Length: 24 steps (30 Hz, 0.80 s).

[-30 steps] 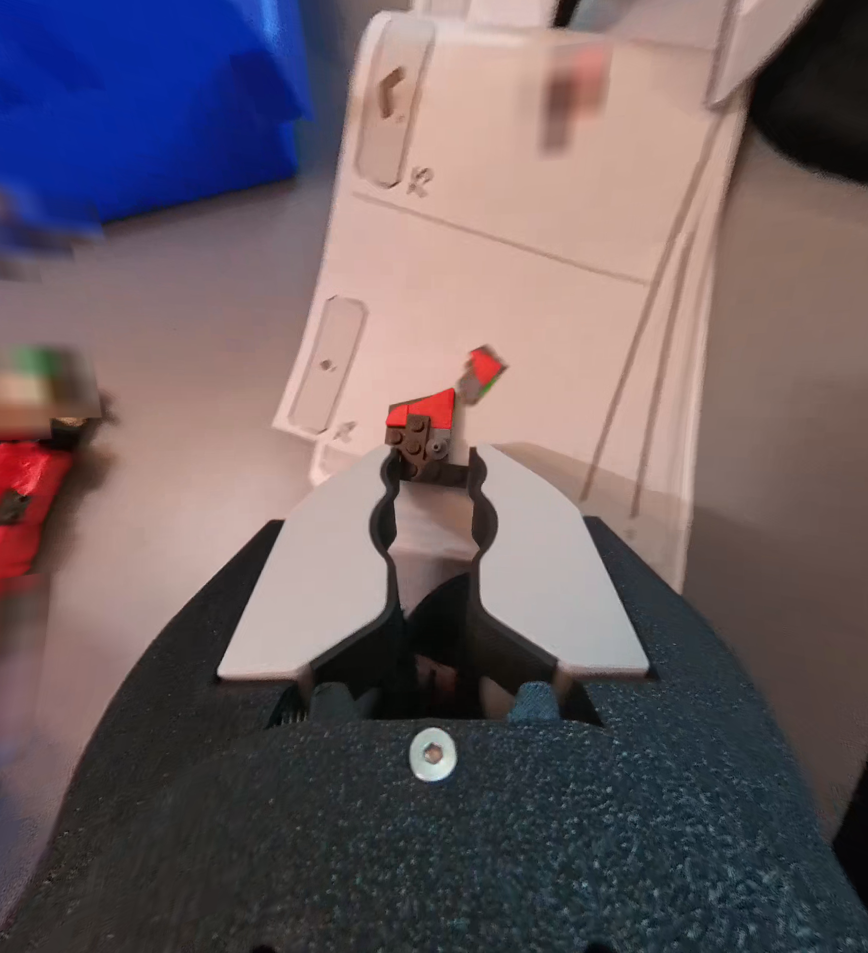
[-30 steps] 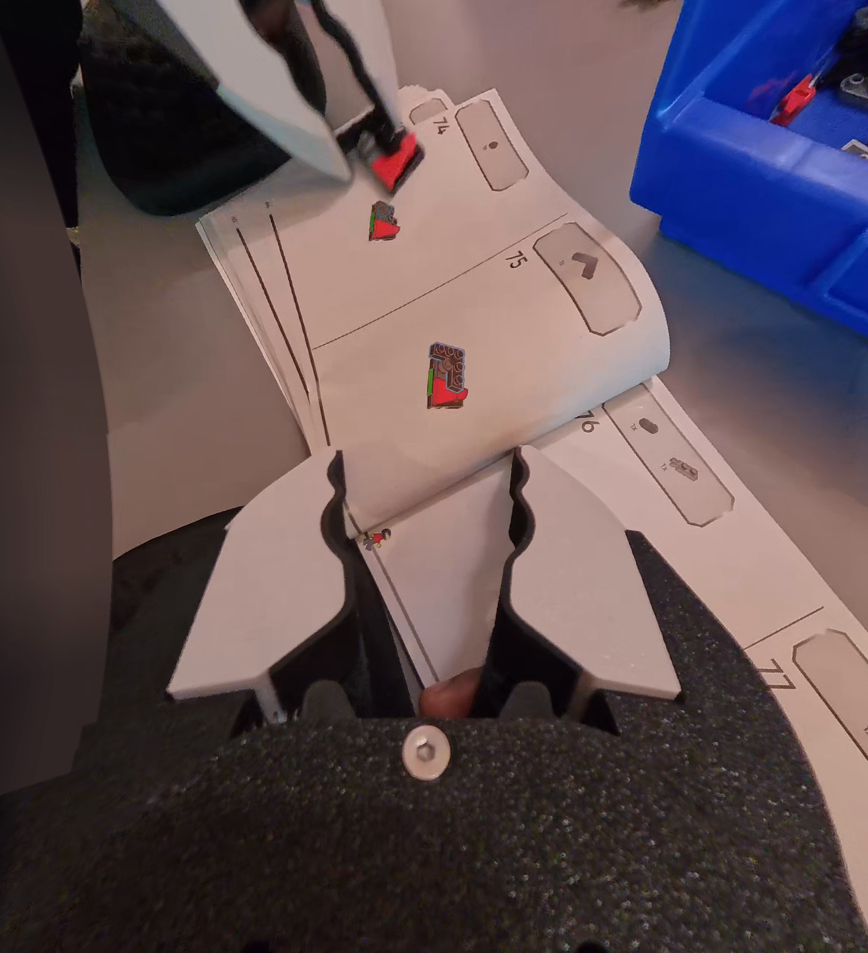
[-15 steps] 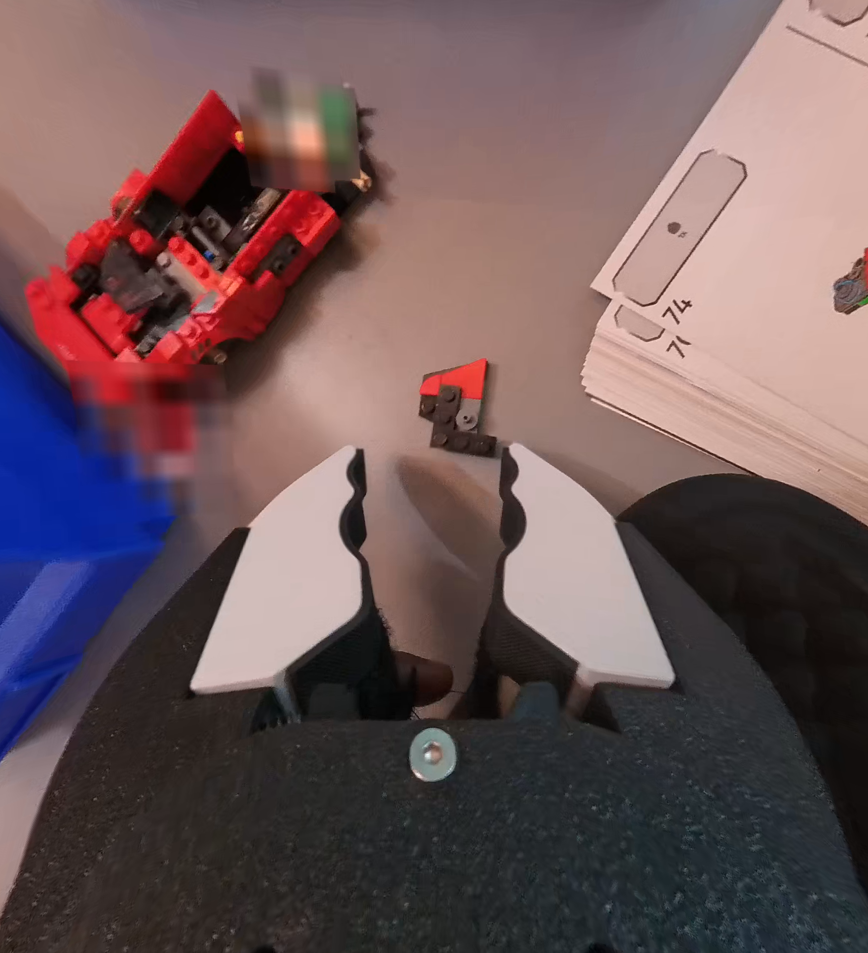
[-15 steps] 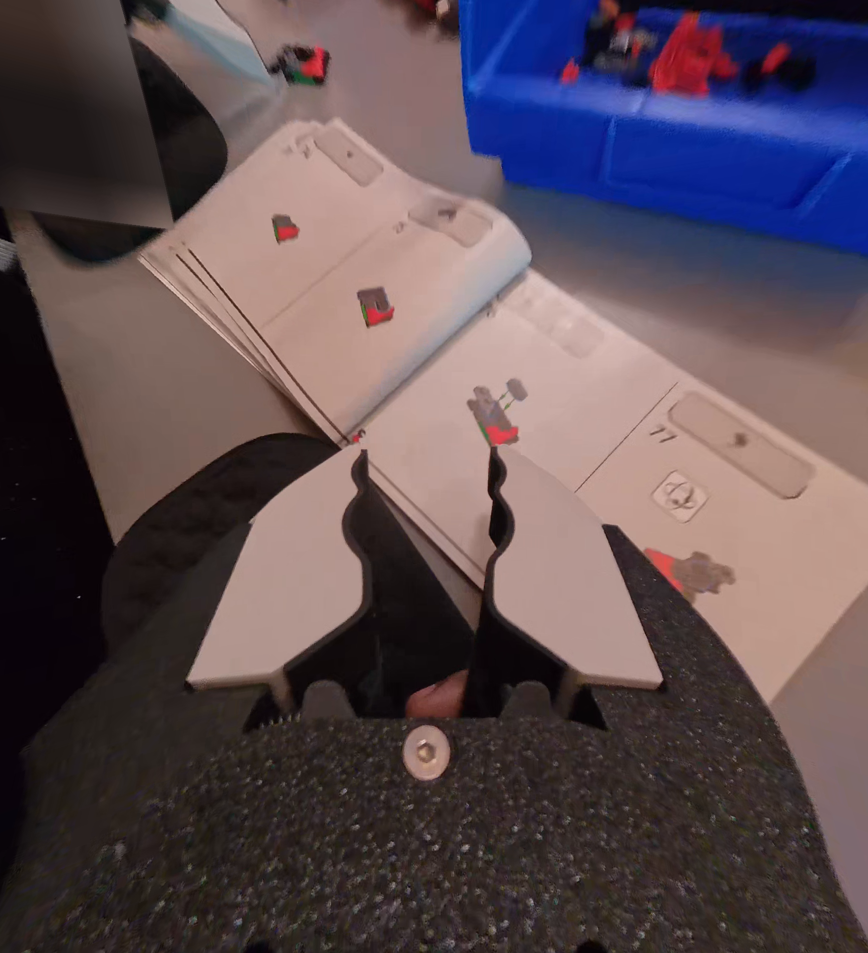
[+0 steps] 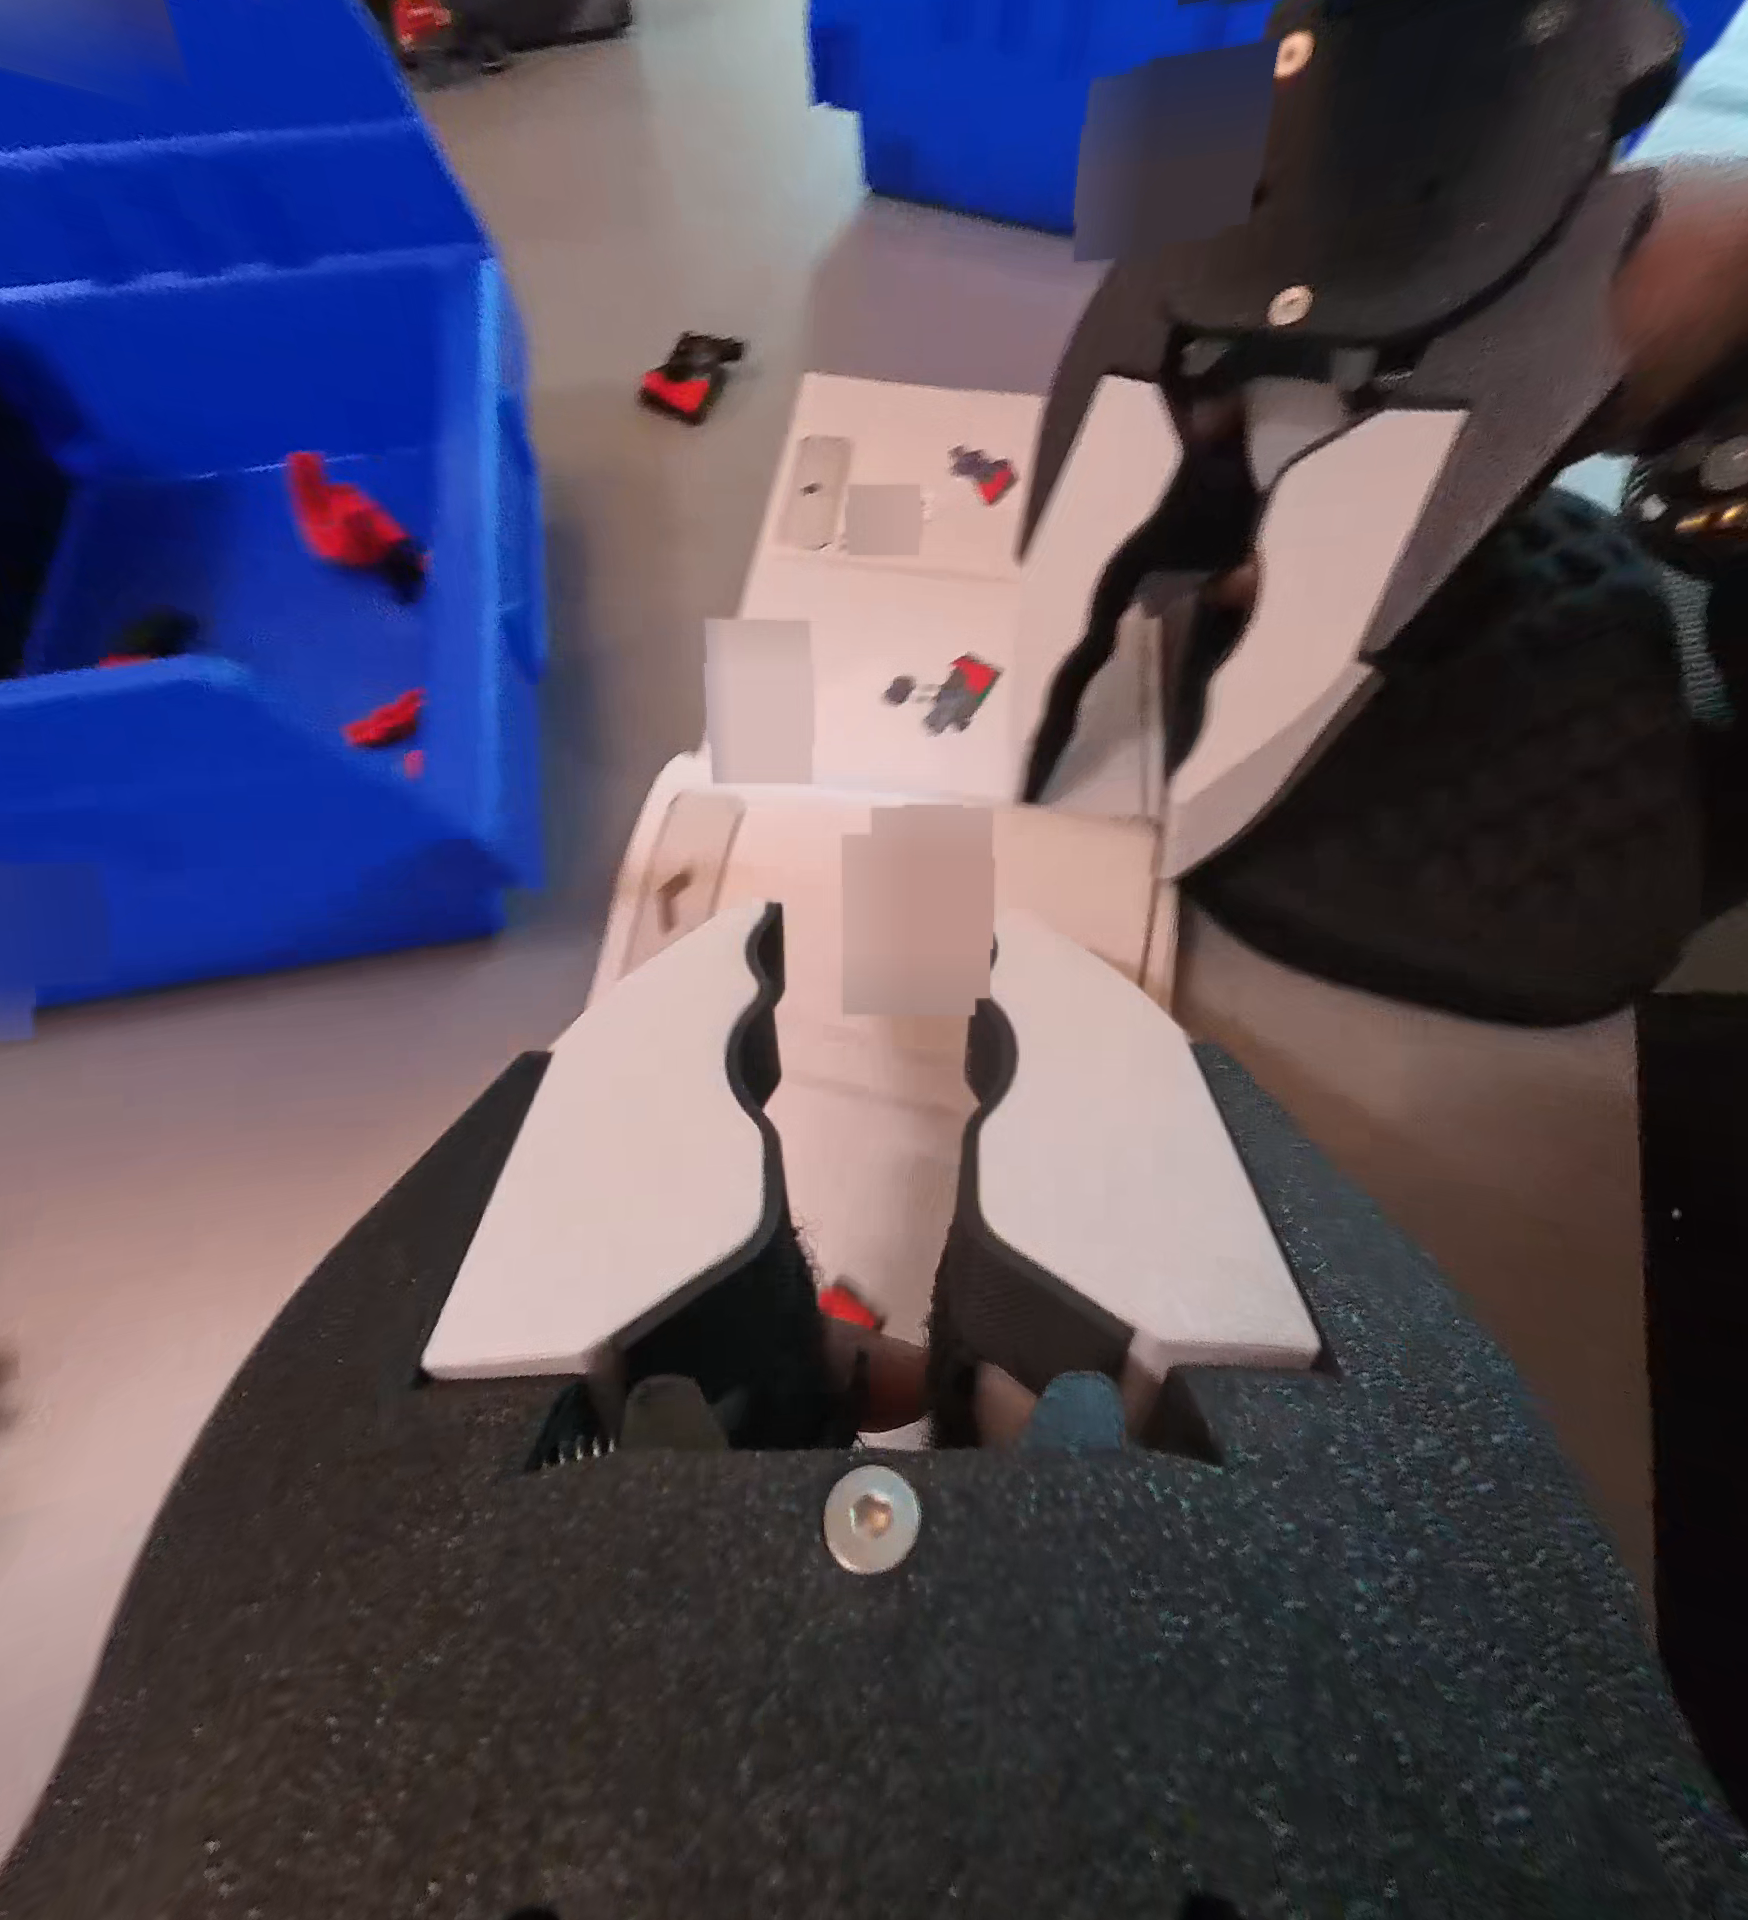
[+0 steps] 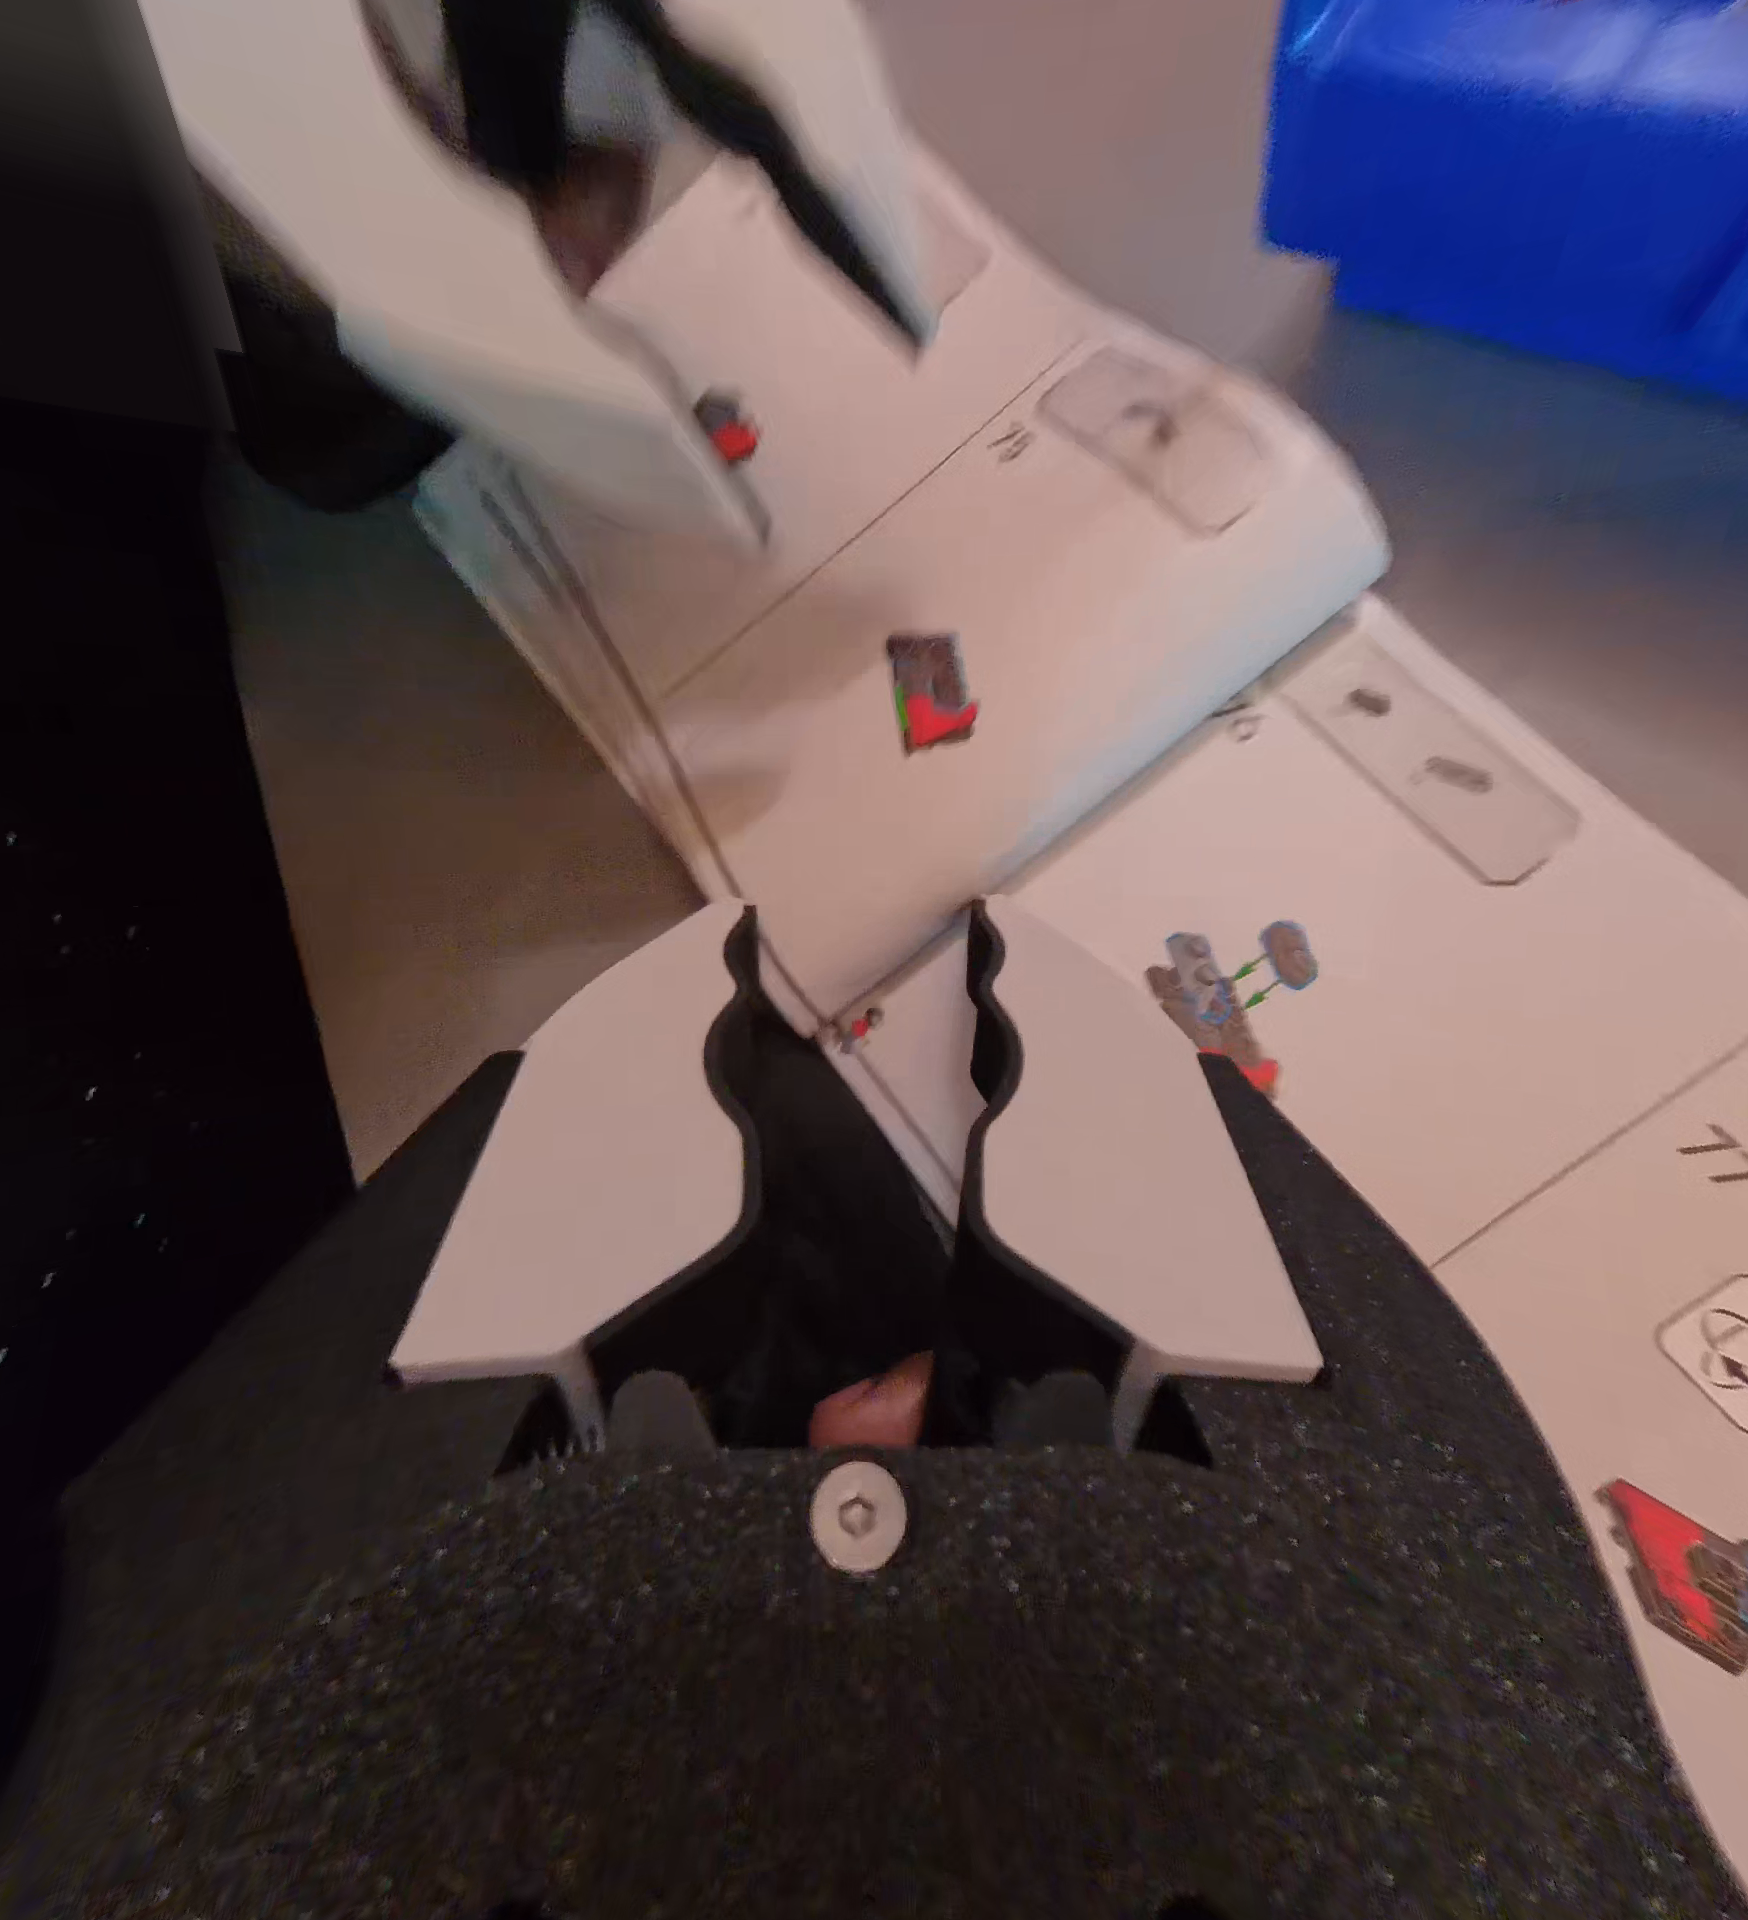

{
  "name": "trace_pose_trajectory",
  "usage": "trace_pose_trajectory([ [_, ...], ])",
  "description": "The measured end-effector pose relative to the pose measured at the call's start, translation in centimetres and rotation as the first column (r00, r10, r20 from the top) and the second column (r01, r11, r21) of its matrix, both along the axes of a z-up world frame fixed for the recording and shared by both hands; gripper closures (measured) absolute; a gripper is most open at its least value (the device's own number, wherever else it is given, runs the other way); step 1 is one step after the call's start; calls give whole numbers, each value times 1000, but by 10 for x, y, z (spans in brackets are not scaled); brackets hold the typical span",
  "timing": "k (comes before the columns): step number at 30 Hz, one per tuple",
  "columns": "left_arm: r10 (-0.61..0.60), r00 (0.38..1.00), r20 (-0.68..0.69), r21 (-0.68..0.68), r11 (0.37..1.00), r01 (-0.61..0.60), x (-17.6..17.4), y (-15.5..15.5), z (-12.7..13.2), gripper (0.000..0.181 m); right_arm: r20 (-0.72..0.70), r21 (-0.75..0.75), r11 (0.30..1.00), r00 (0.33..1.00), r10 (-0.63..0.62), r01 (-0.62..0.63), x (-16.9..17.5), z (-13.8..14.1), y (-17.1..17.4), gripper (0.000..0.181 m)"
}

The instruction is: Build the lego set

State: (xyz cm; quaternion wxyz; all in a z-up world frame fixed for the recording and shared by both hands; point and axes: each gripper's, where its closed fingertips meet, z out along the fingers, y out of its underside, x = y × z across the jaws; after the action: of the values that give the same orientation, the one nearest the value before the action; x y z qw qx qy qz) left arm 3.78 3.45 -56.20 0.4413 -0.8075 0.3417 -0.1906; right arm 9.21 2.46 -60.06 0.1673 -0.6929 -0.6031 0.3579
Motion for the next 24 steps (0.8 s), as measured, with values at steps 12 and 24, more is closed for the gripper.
trace_pose_trajectory([
  [12, -78, 986, -148, -176, 983, 51, 13, -15, -49, 181, 33, 395, 760, 819, -573, 516, 36, -9, 99, 111],
  [24, -71, 985, -160, -154, 987, 46, 13, -14, -49, 181, 152, 271, 585, 566, -810, 765, 76, -27, 120, 34],
])
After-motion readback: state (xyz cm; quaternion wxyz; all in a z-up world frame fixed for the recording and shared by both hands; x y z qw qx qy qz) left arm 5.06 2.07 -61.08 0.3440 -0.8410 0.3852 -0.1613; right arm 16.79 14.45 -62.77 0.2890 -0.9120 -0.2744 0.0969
